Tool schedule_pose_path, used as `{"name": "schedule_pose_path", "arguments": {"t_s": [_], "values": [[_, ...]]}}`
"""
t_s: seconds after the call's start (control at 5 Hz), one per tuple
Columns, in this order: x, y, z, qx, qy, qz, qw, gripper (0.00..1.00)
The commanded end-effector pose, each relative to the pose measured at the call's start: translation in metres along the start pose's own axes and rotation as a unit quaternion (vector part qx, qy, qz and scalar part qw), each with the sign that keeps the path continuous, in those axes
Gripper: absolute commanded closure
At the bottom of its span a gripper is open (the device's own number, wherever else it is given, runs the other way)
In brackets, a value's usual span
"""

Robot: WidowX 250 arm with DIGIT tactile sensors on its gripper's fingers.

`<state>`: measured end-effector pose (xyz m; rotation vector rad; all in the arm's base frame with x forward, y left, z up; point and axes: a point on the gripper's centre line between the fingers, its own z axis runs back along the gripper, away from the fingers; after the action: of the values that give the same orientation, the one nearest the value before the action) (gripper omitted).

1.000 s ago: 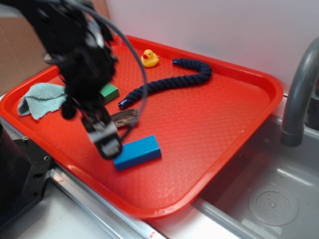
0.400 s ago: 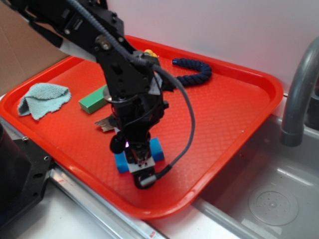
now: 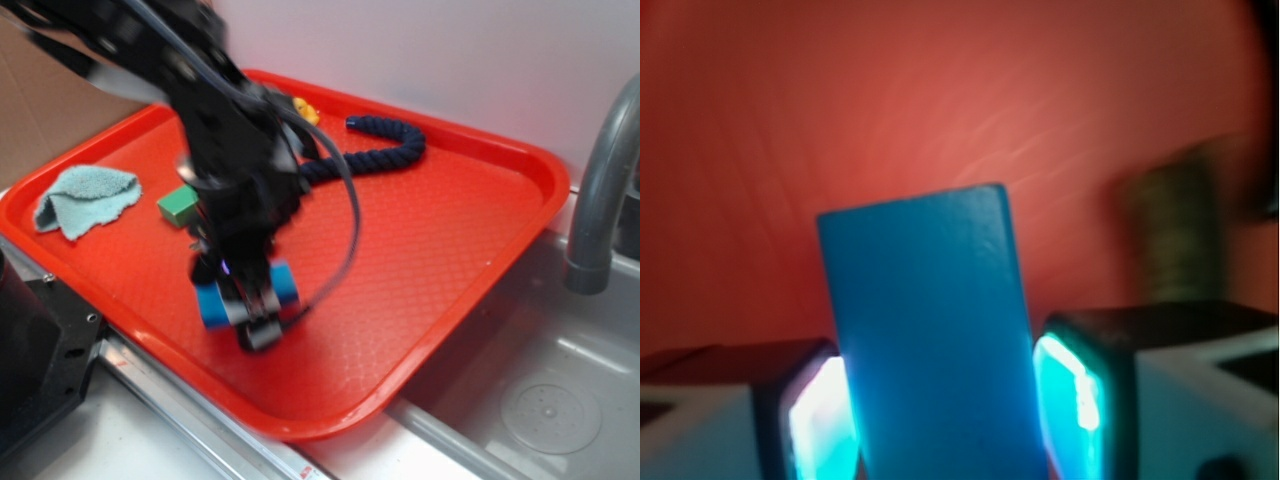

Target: Grab the blue block.

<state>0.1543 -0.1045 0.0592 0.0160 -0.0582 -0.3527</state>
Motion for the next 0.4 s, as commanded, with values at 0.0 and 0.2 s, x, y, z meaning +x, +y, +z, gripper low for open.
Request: {"name": "schedule_pose_path", "arguments": {"t_s": [0.0,0.2], "values": [[-0.017,0.063,0.105,-0.033,0.017,0.188,0.982,1.00],[-0.018,0.076,0.153,-0.048,-0.010,0.214,0.976,1.00]]}}
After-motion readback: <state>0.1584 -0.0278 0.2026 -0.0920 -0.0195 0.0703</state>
